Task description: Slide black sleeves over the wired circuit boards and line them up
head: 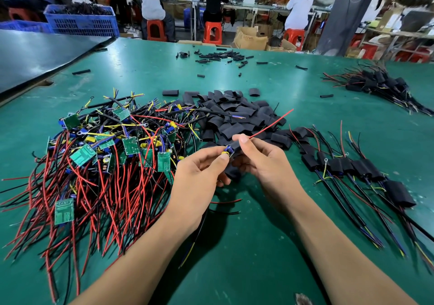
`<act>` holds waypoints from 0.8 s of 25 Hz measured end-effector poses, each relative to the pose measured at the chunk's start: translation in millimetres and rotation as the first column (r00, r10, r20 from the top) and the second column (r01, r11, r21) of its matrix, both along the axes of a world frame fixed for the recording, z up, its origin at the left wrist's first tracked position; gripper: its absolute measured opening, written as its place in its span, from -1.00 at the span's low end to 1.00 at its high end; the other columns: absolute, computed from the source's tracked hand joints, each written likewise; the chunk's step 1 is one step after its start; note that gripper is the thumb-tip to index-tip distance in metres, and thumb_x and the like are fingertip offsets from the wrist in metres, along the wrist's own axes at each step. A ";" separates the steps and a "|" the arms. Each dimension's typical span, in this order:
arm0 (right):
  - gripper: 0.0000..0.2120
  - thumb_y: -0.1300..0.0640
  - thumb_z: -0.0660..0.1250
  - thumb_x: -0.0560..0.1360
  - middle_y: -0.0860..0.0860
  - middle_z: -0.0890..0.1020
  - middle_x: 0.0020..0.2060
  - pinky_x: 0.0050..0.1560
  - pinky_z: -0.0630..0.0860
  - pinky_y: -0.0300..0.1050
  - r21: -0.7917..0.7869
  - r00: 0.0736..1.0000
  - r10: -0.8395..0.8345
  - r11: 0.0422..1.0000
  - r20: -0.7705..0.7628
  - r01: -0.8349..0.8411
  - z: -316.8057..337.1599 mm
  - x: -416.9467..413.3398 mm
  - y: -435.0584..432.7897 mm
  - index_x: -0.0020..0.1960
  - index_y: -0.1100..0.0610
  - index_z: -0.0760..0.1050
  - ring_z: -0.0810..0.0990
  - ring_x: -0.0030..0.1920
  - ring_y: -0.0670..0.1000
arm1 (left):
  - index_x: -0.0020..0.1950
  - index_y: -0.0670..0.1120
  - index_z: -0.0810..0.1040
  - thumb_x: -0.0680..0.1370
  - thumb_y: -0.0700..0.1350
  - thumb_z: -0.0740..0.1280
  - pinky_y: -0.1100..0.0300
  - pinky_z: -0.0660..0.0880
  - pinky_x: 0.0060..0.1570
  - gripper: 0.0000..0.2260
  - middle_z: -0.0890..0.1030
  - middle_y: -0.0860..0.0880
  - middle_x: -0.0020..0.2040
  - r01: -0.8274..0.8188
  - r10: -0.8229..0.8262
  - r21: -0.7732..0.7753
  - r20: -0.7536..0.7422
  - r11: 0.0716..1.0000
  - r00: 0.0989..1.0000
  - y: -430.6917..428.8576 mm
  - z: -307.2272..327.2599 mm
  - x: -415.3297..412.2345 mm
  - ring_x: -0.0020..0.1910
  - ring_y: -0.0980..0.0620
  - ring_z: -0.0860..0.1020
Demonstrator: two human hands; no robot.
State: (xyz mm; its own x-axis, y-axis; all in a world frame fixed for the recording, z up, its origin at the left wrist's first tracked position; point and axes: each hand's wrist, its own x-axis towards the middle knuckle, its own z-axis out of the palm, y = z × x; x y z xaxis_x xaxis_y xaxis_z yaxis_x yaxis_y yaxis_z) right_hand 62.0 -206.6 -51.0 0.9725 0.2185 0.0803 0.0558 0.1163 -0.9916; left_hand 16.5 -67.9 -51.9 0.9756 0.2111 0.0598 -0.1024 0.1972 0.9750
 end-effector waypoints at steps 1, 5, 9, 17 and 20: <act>-0.71 -0.15 0.39 0.52 -0.04 0.71 -0.16 -0.09 0.55 -0.25 -0.003 1.000 0.004 1.000 -0.008 -0.004 1.0 -0.9 0.9 0.08 0.02 0.69 0.65 -0.18 -0.07 | 0.04 -0.15 0.66 0.57 -0.25 0.38 0.29 0.47 -0.38 -0.91 0.66 0.02 -0.29 -0.004 0.004 -0.007 -0.001 1.000 1.000 0.1 -0.3 0.3 -0.44 0.04 0.51; -0.57 -0.21 0.39 0.44 0.09 0.72 -0.01 -0.12 0.58 -0.21 0.053 0.995 0.059 0.997 -0.078 -0.055 4.7 -1.2 0.8 0.20 0.00 0.65 0.68 -0.13 0.01 | 0.01 -0.17 0.64 0.54 -0.25 0.41 0.29 0.46 -0.37 -0.93 0.68 -0.01 -0.26 -0.006 0.005 0.011 0.013 1.000 1.000 -0.6 -1.2 0.0 -0.43 0.05 0.53; -0.61 -0.23 0.33 0.50 0.06 0.72 0.01 -0.10 0.59 -0.17 0.058 0.991 0.102 0.994 -0.085 -0.097 3.7 -2.4 3.5 0.22 -0.06 0.63 0.67 -0.12 0.03 | 0.00 -0.18 0.61 0.52 -0.24 0.44 0.27 0.50 -0.34 -0.92 0.70 -0.03 -0.22 -0.033 0.032 0.035 0.024 0.999 0.999 0.7 -2.5 -0.3 -0.41 0.04 0.56; -0.69 -0.07 0.27 0.57 0.06 0.72 0.02 -0.17 0.58 -0.17 0.140 0.985 0.155 0.980 -0.079 -0.143 3.9 -4.9 6.1 0.23 -0.02 0.62 0.68 -0.12 0.03 | -0.06 -0.14 0.53 0.51 -0.17 0.47 0.02 0.55 -0.27 -0.86 0.71 0.06 -0.06 -0.049 0.045 0.167 0.028 0.985 0.999 -3.3 -1.4 -3.9 -0.45 -0.03 0.59; -0.69 -0.07 0.28 0.57 0.12 0.71 0.07 -0.21 0.59 -0.09 0.179 0.981 0.158 0.974 -0.108 -0.137 1.8 -5.6 7.7 0.24 -0.01 0.62 0.69 -0.11 0.08 | -0.04 -0.21 0.48 0.51 -0.17 0.47 0.11 0.48 -0.39 -0.81 0.71 0.04 -0.07 -0.034 0.034 0.153 0.005 0.988 0.999 -2.7 1.1 -4.0 -0.48 -0.04 0.57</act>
